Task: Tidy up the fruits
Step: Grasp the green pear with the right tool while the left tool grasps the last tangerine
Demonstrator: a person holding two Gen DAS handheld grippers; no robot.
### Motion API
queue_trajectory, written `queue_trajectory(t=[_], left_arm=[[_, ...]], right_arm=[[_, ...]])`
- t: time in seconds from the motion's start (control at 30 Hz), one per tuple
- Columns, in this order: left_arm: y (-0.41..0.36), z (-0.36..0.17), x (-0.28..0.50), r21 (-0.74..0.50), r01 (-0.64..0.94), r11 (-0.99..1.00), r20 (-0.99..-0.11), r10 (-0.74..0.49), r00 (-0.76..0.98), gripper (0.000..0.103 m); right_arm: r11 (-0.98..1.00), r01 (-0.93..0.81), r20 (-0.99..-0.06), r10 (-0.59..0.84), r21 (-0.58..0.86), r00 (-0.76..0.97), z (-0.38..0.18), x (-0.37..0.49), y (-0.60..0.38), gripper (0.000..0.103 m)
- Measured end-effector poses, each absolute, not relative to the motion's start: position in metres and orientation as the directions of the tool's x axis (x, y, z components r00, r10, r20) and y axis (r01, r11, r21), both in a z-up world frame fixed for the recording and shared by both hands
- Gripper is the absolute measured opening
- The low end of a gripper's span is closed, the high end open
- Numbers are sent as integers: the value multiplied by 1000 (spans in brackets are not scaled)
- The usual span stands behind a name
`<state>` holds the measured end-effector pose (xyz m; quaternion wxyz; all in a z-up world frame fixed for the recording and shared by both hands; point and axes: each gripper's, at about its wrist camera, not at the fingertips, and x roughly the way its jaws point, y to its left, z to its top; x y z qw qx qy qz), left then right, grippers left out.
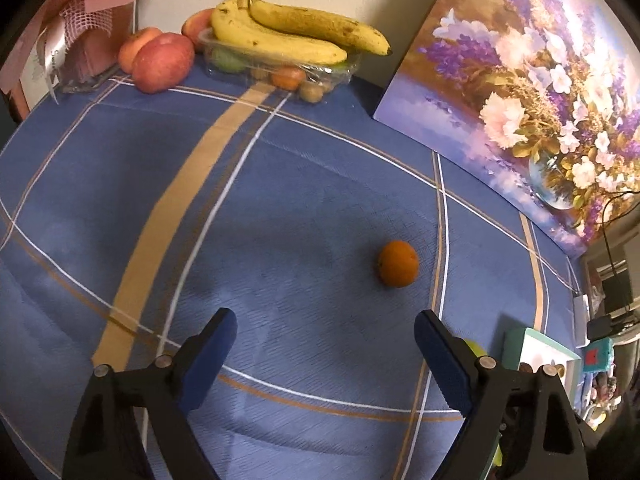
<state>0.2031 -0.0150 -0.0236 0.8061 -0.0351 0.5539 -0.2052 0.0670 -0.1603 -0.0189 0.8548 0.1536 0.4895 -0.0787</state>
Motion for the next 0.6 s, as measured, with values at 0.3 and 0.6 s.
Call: queue_trajectory(t=[0.3, 0.6], left_arm=[[-22, -33, 212, -273, 281, 920, -889, -353, 293, 92], [-26, -34, 213, -261, 287, 922, -892, -344, 294, 92]], right_arm=[[940, 281, -854, 21, 193, 519, -30, 80, -173, 48], [950, 303, -890, -75, 73, 450, -49, 87, -179, 50]])
